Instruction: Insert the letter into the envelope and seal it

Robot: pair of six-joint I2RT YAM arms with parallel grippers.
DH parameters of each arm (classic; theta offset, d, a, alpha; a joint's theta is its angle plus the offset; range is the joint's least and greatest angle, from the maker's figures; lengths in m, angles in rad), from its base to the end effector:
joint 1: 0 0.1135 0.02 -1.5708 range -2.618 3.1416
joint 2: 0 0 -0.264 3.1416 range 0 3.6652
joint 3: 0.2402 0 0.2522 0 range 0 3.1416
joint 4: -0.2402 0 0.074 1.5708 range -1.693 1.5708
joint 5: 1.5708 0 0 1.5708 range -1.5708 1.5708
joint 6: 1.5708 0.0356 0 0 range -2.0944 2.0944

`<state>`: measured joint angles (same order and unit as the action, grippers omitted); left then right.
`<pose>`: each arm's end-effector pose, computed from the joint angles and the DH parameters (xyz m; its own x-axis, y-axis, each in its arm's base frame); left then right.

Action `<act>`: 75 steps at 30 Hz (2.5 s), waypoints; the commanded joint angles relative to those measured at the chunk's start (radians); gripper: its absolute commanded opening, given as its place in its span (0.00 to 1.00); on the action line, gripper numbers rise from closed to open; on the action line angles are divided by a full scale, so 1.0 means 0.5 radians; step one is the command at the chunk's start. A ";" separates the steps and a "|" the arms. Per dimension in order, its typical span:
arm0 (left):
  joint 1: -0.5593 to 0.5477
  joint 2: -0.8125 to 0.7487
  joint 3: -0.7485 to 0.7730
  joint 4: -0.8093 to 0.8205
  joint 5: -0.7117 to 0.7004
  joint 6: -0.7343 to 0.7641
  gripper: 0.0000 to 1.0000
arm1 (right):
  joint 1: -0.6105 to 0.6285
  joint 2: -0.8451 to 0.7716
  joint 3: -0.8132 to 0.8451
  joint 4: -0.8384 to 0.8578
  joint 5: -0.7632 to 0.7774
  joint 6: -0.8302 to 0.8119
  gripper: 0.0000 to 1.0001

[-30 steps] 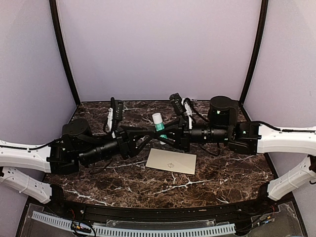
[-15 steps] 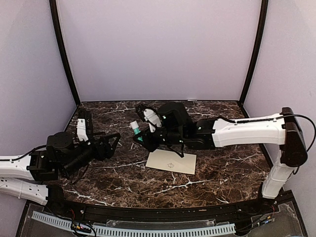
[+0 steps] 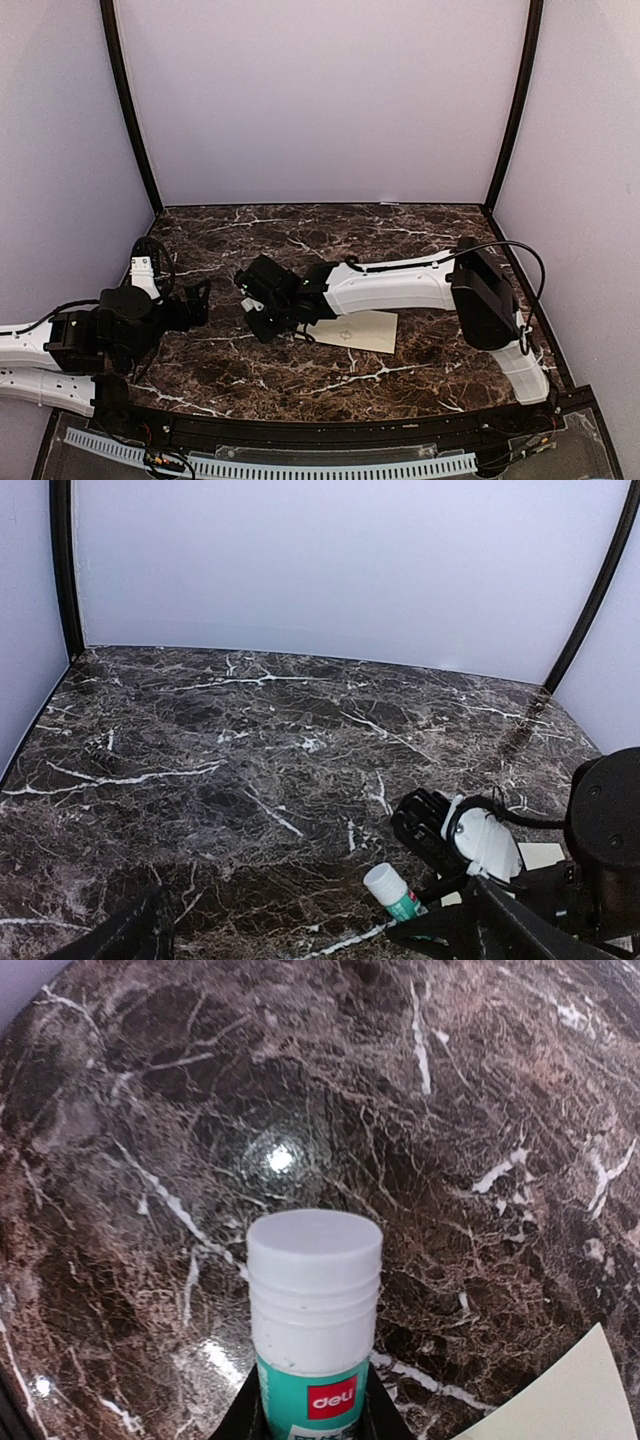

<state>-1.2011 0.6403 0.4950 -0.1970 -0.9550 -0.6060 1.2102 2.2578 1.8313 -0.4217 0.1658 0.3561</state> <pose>0.0807 -0.1279 0.2634 -0.2482 -0.2700 -0.9303 0.1452 0.9391 -0.3113 0.1845 0.4727 0.1891 -0.5564 -0.5009 -0.6630 -0.7366 0.6666 0.1145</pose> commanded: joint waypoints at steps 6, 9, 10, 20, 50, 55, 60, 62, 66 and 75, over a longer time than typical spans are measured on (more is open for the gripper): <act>-0.006 0.030 0.004 -0.091 -0.057 -0.028 0.97 | 0.034 0.206 0.151 -0.185 0.027 0.103 0.06; -0.006 0.034 -0.001 -0.084 -0.050 -0.019 0.97 | 0.034 0.234 0.141 -0.163 0.017 0.113 0.12; -0.006 0.033 -0.002 -0.083 -0.046 -0.019 0.96 | 0.035 0.241 0.138 -0.158 0.013 0.116 0.15; -0.006 0.037 -0.001 -0.070 -0.020 -0.009 0.95 | 0.039 0.238 0.082 -0.090 0.011 0.132 0.36; 0.017 0.175 -0.055 0.263 -0.107 0.230 0.98 | -0.588 -1.617 -1.307 0.603 0.268 -0.338 0.75; 0.246 0.319 -0.005 0.496 0.018 0.506 0.99 | -0.935 -1.965 -1.665 0.811 0.194 -0.406 0.87; 0.689 0.527 0.078 0.672 0.152 0.690 0.99 | -1.387 -2.190 -1.969 1.061 0.125 -0.440 0.99; 0.886 0.615 0.118 0.734 0.249 0.779 0.99 | -1.561 -2.200 -2.044 1.116 0.091 -0.447 0.99; 1.318 0.811 0.089 1.049 0.552 0.931 0.99 | -1.771 -2.190 -2.197 1.307 0.094 -0.527 0.98; 1.952 1.250 0.008 1.573 1.028 1.054 0.99 | -2.059 -1.985 -2.459 1.741 0.057 -0.703 0.99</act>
<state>-0.3080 1.2217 0.5220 0.4316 -0.5739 -0.1238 0.2371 1.2232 0.6338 0.2867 0.2317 0.0433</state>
